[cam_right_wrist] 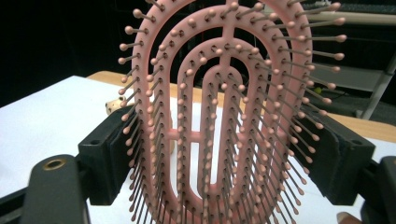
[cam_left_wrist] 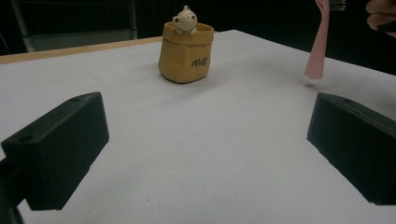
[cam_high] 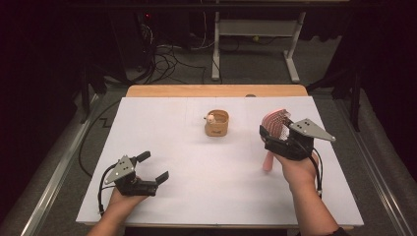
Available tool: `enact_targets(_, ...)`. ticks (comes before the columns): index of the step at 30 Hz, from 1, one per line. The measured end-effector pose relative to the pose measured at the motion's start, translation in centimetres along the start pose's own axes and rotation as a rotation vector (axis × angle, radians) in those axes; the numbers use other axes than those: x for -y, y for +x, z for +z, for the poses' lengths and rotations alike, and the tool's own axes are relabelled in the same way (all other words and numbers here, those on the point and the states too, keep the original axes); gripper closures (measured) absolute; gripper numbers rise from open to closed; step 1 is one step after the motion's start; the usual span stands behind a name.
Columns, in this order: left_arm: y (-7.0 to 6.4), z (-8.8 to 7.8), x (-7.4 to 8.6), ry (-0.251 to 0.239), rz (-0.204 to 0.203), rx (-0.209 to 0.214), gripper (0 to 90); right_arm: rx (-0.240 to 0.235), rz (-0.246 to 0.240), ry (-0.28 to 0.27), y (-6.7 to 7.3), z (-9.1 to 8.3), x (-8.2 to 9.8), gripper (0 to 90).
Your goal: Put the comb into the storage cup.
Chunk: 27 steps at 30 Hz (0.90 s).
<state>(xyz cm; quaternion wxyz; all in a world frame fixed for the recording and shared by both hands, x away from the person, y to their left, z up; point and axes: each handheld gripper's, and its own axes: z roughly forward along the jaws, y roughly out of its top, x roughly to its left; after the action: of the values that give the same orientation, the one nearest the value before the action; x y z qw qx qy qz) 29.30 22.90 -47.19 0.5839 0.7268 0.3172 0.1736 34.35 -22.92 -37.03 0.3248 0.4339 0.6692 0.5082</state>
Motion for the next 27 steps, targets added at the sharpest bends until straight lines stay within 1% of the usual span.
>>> enact_targets(2,0.03,0.01,0.02,0.003,-0.002,-0.001,0.0,0.003,0.001,-0.006,0.03,0.04,-0.04,20.3)
enact_targets(5,-0.02,-0.03,-0.01,-0.001,0.005,-0.001,0.0,0.008,0.001,-0.018,0.05,0.09,-0.09,20.3)
enact_targets(8,0.03,-0.03,-0.02,-0.003,-0.007,0.005,0.0,0.013,0.001,-0.023,0.08,0.09,-0.1,20.3)
enact_targets(10,-0.02,-0.01,-0.03,-0.003,0.001,0.003,0.0,0.014,0.0,-0.025,0.07,0.03,-0.15,20.3)
enact_targets(14,-0.02,0.1,0.0,0.0,-0.001,0.007,0.0,0.019,-0.006,-0.02,0.1,-0.13,-0.09,20.3)
enact_targets(18,-0.01,-0.05,-0.14,-0.015,-0.01,0.01,0.0,0.028,-0.007,-0.016,0.17,-0.24,0.11,20.3)
enact_targets(19,0.01,-0.09,-0.15,-0.017,-0.015,0.01,0.0,0.031,-0.014,-0.017,0.25,-0.32,0.11,20.3)
enact_targets(21,0.04,-0.11,-0.14,-0.017,-0.019,0.008,0.0,0.029,-0.016,-0.025,0.36,-0.44,0.03,20.3)
enact_targets(27,-0.11,-0.05,-0.15,-0.015,-0.015,0.009,0.0,0.018,-0.018,-0.052,0.75,-0.45,-0.58,20.3)
